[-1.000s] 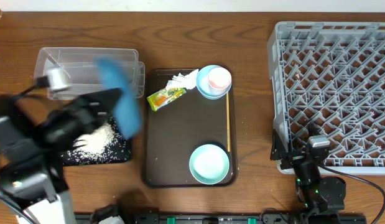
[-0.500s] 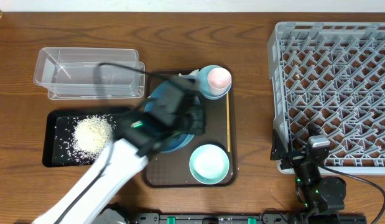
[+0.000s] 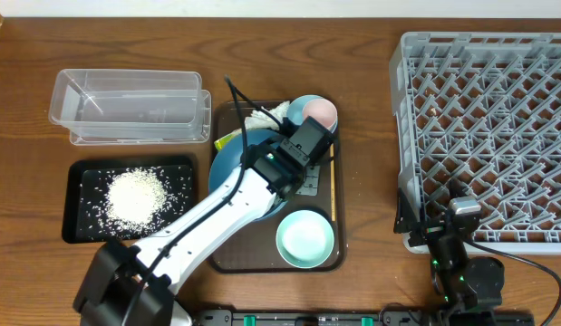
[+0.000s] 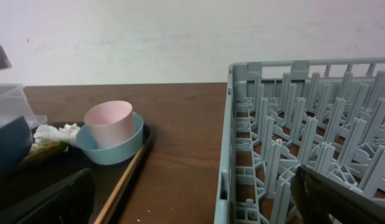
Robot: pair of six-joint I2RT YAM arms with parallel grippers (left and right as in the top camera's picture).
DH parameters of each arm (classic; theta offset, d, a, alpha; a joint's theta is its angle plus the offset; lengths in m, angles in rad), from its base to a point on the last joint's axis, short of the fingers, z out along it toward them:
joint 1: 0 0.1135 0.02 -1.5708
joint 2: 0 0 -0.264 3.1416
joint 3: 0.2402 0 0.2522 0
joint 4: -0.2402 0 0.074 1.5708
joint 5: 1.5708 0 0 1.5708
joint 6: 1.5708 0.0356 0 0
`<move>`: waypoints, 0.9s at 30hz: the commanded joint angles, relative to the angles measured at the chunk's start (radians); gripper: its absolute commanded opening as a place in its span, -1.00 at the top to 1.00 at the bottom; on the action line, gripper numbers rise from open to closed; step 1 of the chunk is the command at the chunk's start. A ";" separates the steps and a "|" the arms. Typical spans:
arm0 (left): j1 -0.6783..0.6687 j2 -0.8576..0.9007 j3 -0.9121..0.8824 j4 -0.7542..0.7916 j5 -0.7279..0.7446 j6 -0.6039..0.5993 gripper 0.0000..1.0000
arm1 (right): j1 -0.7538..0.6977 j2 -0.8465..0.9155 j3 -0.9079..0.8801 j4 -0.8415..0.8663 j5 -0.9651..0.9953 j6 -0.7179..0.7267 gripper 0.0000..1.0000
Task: Sort waste into correct bins and load items into the dishwasher rack
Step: 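Carry the empty teal plate back onto the brown tray, then grasp the crumpled white tissue with the left gripper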
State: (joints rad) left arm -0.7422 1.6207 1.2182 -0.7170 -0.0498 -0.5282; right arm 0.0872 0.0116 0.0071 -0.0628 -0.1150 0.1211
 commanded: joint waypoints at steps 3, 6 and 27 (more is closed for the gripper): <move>-0.002 0.023 -0.003 0.004 -0.003 -0.013 0.87 | -0.011 -0.006 -0.002 -0.004 0.003 -0.010 -0.98; -0.002 0.027 -0.003 0.006 -0.003 -0.012 0.45 | -0.011 -0.006 -0.002 -0.004 0.003 -0.010 -0.99; 0.207 -0.197 0.019 0.031 -0.005 0.041 -0.31 | -0.011 -0.006 -0.002 -0.004 0.003 -0.010 -0.98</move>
State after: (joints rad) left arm -0.6029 1.4445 1.2205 -0.6914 -0.0669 -0.4923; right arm 0.0872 0.0116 0.0071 -0.0628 -0.1150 0.1211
